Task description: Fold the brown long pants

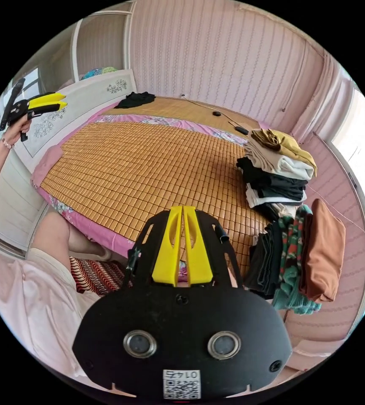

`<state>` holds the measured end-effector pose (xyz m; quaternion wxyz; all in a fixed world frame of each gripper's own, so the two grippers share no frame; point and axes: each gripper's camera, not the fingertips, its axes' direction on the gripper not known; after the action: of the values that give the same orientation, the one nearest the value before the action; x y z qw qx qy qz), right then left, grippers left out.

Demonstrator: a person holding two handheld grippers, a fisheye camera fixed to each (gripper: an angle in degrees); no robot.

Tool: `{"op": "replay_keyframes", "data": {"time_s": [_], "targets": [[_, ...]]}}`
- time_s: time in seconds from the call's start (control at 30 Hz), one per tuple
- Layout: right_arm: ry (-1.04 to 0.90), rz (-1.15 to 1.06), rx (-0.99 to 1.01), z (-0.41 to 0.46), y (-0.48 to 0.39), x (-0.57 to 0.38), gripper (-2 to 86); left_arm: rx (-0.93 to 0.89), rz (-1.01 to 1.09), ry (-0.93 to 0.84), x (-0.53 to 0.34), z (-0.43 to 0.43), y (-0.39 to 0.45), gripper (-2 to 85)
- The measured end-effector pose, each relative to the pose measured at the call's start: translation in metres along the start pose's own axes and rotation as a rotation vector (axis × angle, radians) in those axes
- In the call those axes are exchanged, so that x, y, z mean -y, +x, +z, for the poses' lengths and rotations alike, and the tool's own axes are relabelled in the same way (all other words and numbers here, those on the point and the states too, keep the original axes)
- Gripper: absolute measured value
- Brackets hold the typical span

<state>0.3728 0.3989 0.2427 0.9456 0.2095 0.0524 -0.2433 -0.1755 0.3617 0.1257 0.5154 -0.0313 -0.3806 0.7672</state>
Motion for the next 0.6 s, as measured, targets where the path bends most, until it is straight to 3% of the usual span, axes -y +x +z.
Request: {"op": "replay_keyframes", "data": {"time_s": [0.27,0.4,0.6], "targets": [[0.000,0.216,-0.191,-0.064,0.099,-0.105,1.1,-0.208,0.149,0.100,0.122,0.013,0.099,10.4],[-0.009,0.302,-0.268,-0.088,0.142,-0.146,6.6,-0.349,0.182,0.162,0.176,0.024,0.144,10.6],[0.012,0.327,-0.109,-0.112,0.189,-0.183,2.1,-0.578,0.192,0.188,0.238,0.053,0.197,11.3]]}}
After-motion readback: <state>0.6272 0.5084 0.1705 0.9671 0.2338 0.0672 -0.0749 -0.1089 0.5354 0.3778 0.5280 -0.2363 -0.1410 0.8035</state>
